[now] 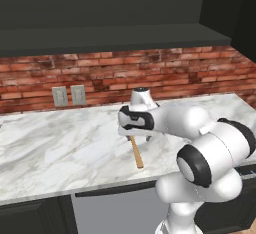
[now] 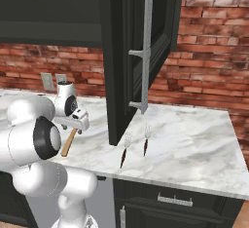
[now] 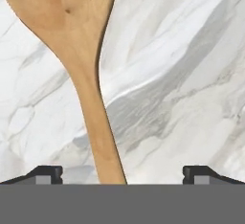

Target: Organize the utensils by type. Pick up the wooden spoons from the counter and place them in the open cabinet. Then pick up the metallic utensils from the counter and place them in the open drawer.

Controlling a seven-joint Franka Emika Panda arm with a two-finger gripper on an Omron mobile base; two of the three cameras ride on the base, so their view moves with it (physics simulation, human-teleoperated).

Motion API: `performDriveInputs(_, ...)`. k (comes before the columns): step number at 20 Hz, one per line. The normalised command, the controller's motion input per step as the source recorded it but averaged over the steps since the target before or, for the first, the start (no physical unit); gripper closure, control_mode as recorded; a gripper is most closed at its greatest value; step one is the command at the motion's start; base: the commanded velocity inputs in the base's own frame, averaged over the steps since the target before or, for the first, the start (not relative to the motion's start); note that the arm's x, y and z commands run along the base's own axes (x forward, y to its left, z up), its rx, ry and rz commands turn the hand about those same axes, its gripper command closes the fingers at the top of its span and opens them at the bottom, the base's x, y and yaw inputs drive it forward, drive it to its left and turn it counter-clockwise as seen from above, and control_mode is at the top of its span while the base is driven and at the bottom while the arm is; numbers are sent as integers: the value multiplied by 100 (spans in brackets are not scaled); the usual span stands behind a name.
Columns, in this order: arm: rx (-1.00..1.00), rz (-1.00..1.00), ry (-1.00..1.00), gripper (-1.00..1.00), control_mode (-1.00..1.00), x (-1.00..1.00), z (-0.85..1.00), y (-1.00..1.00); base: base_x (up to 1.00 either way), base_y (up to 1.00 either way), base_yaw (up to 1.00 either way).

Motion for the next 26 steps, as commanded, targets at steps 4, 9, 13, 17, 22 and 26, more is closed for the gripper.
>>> performDriveInputs(4, 0, 0, 10, -100, -100, 13, -35, 15, 0, 0, 0)
performDriveInputs(9, 0, 0, 5, -100, -100, 9, -33, 13, 0, 0, 0)
performDriveInputs(13, 0, 0, 3, -100, -100, 10, -26, 15, 0, 0, 0)
performDriveInputs(17, 0, 0, 1, -100, -100, 1, -22, 2, 0, 0, 0)
performDriveInputs(22, 0, 0, 1, 100, -100, -1, -17, 0, 0, 0, 0)
performDriveInputs(26, 0, 0, 1, 100, -100, -5, 0, 0, 0, 0, 0)
